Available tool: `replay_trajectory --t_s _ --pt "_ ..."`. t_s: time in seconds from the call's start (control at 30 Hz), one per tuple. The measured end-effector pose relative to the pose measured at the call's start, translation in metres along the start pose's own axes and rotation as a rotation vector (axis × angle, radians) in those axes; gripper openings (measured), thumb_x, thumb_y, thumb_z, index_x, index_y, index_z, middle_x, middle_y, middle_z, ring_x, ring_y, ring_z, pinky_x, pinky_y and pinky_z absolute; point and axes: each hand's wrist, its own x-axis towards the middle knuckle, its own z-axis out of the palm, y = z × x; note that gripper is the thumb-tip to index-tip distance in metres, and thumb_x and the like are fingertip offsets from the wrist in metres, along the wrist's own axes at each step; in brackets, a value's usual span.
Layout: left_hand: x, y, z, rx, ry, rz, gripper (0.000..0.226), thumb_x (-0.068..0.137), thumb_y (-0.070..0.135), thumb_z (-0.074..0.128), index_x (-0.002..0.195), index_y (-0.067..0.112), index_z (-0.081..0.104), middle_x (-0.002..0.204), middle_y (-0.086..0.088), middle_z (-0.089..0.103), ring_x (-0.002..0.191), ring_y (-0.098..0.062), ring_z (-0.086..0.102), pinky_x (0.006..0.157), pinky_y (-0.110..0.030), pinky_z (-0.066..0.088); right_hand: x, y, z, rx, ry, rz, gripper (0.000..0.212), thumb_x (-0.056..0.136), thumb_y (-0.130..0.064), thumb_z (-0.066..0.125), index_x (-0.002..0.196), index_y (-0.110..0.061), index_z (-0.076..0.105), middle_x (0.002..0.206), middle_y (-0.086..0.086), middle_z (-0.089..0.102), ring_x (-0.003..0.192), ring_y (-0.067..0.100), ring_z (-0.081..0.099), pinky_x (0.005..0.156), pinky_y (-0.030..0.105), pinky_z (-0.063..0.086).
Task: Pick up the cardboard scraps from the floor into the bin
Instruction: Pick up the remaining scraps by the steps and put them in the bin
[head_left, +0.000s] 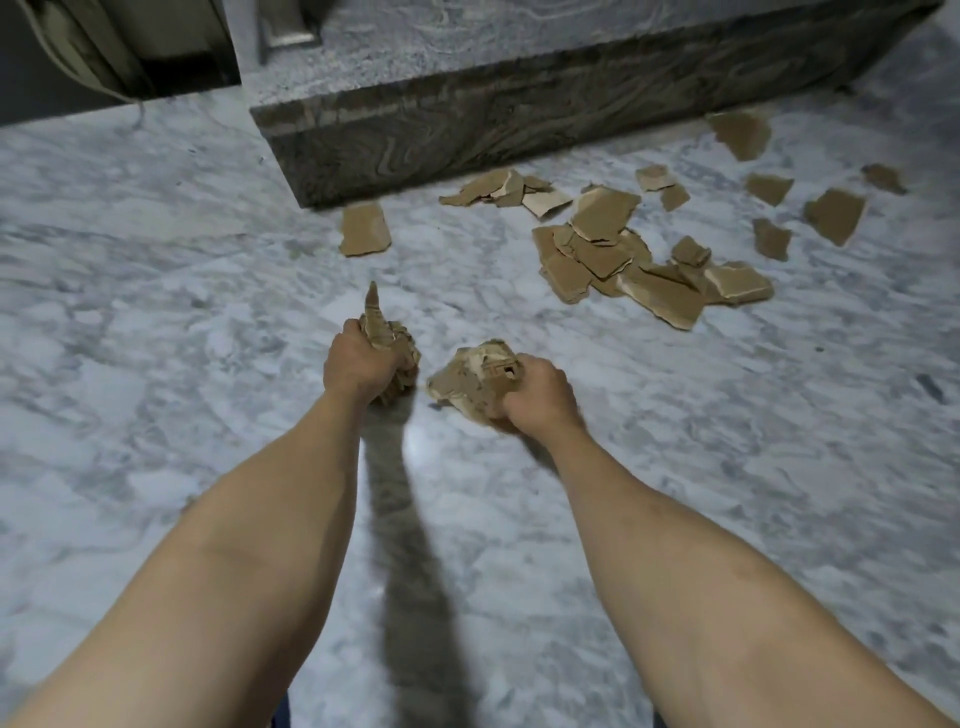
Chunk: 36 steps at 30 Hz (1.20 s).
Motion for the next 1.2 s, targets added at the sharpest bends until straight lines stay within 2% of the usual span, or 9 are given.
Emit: replay_trajectory --t_s 0.1,0.17,0.2,0.27,0.43,0.63,0.8,0.93,1.2 --pt "0.01 -0.015 -0.007 -0.097 -0.054 -0.053 0.072 0.05 0.048 0.082 0.113 0.018 0.063 0.107 -0.001 0.07 0.097 -0.028 0.068 0.085 -0.044 0.059 0.016 -0.008 -0.026 0.291 0.051 0.087 0.048 0.064 -0.006 0.084 0.107 -0.022 0.069 0.105 0.001 0.074 0.097 0.024 0.066 0.086 0.037 0.057" --pt "0.018 -0.028 -0.008 -0.124 -0.083 -0.04 0.072 0.044 0.052 0.083 0.107 0.02 0.067 0.104 0.0 0.073 0.094 -0.026 0.07 0.084 -0.046 0.06 0.015 -0.003 -0.046 0.408 -0.016 0.103 0.049 0.062 0.005 0.085 0.104 -0.018 0.07 0.098 -0.001 0.074 0.092 0.02 0.066 0.072 0.028 0.056" --pt "0.022 -0.033 -0.007 -0.132 -0.096 -0.036 0.072 0.044 0.052 0.084 0.107 0.021 0.068 0.104 0.0 0.073 0.094 -0.025 0.07 0.084 -0.046 0.06 0.012 0.002 -0.052 0.392 -0.074 0.101 0.049 0.061 0.008 0.084 0.102 -0.016 0.071 0.094 -0.002 0.073 0.09 0.02 0.066 0.067 0.025 0.054" --pt "0.022 -0.034 -0.006 -0.142 -0.108 -0.019 0.073 0.042 0.051 0.085 0.106 0.022 0.068 0.104 0.001 0.073 0.094 -0.024 0.07 0.085 -0.046 0.06 0.004 0.013 -0.055 0.311 -0.166 0.11 0.053 0.058 0.011 0.084 0.104 -0.012 0.07 0.095 0.0 0.074 0.094 0.022 0.067 0.073 0.028 0.056" --pt "0.007 -0.017 -0.011 -0.183 -0.135 -0.021 0.08 0.039 0.048 0.081 0.112 0.02 0.064 0.107 0.001 0.071 0.096 -0.024 0.068 0.088 -0.044 0.058 -0.001 0.027 -0.028 0.362 -0.208 0.106 0.059 0.058 0.012 0.083 0.103 -0.022 0.064 0.1 -0.001 0.073 0.098 0.021 0.067 0.074 0.03 0.058" --pt "0.009 -0.02 -0.013 -0.194 -0.15 -0.012 0.081 0.039 0.049 0.081 0.112 0.02 0.063 0.108 0.0 0.07 0.098 -0.025 0.068 0.087 -0.044 0.058 0.026 0.002 -0.005 0.261 -0.218 0.052 0.072 0.051 0.0 0.088 0.112 -0.03 0.063 0.107 -0.004 0.072 0.104 0.022 0.066 0.093 0.042 0.056" --pt "0.008 -0.021 -0.014 -0.214 -0.162 -0.012 0.078 0.043 0.045 0.082 0.114 0.02 0.062 0.109 0.0 0.071 0.098 -0.025 0.068 0.089 -0.045 0.058 0.04 -0.016 -0.003 0.05 -0.176 0.048 0.058 0.055 -0.009 0.088 0.107 -0.024 0.067 0.105 0.0 0.072 0.099 0.025 0.065 0.089 0.039 0.056" --pt "0.011 -0.021 -0.013 -0.223 -0.169 -0.019 0.079 0.04 0.045 0.081 0.113 0.02 0.063 0.108 0.0 0.072 0.097 -0.024 0.068 0.089 -0.045 0.058 0.044 -0.029 0.0 -0.067 -0.198 0.111 0.065 0.044 -0.015 0.089 0.107 -0.015 0.069 0.103 0.006 0.071 0.097 0.031 0.066 0.087 0.042 0.057" --pt "0.01 -0.017 -0.014 -0.218 -0.181 -0.016 0.073 0.047 0.039 0.084 0.113 0.018 0.061 0.11 -0.001 0.07 0.099 -0.025 0.067 0.09 -0.044 0.057 0.047 -0.034 -0.001 0.017 -0.193 0.167 0.052 0.044 -0.009 0.089 0.092 -0.011 0.072 0.096 0.007 0.073 0.093 0.03 0.067 0.085 0.043 0.059"
